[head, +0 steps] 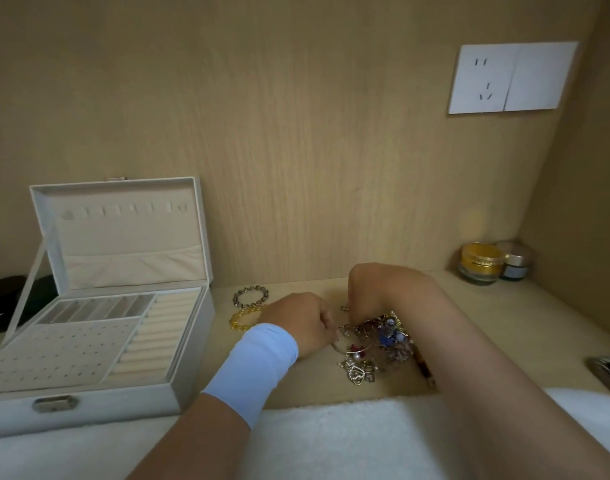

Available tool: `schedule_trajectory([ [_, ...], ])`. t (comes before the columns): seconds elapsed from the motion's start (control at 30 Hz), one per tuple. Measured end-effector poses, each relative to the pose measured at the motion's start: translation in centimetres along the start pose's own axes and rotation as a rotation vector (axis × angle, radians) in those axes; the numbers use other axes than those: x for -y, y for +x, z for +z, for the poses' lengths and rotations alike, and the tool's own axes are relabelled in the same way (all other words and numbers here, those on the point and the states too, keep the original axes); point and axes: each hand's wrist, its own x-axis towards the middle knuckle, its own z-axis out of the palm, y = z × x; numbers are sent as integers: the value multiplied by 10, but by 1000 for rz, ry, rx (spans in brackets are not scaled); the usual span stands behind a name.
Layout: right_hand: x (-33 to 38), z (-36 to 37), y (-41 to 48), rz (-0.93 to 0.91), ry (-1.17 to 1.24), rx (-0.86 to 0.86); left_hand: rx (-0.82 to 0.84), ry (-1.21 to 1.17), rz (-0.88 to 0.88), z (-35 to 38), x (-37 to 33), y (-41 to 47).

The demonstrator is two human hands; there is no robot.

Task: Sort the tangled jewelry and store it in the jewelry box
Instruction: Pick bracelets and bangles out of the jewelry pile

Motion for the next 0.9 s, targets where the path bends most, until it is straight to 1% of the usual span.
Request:
schedule_trajectory([
  [0.13,3,-1,-2,23,7,53,-117,82,-82,6,-10,2],
  [0.2,4,0,-2,23,5,63,-151,108,-106,9,-13,3],
  [0.43,-1,2,-2,25,-2,57,-122,104,-89,13,-10,5],
  [0.53,-3,3,0,27,60,77,-132,125,-58,16,-9,6],
  [0.6,-5,0,0,30,138,87,-175,86,-38,13,-10,7],
  [0.67,-6,-8,-5,20,205,93,-210,-22,-27,9,-9,7],
  [0.77,-10,-20,-11,-35,314,127,-211,-191,-5,1,-7,8],
  [0.9,-15,-24,-12,-127,453,114,-220,-259,-2,-10,-1,11],
])
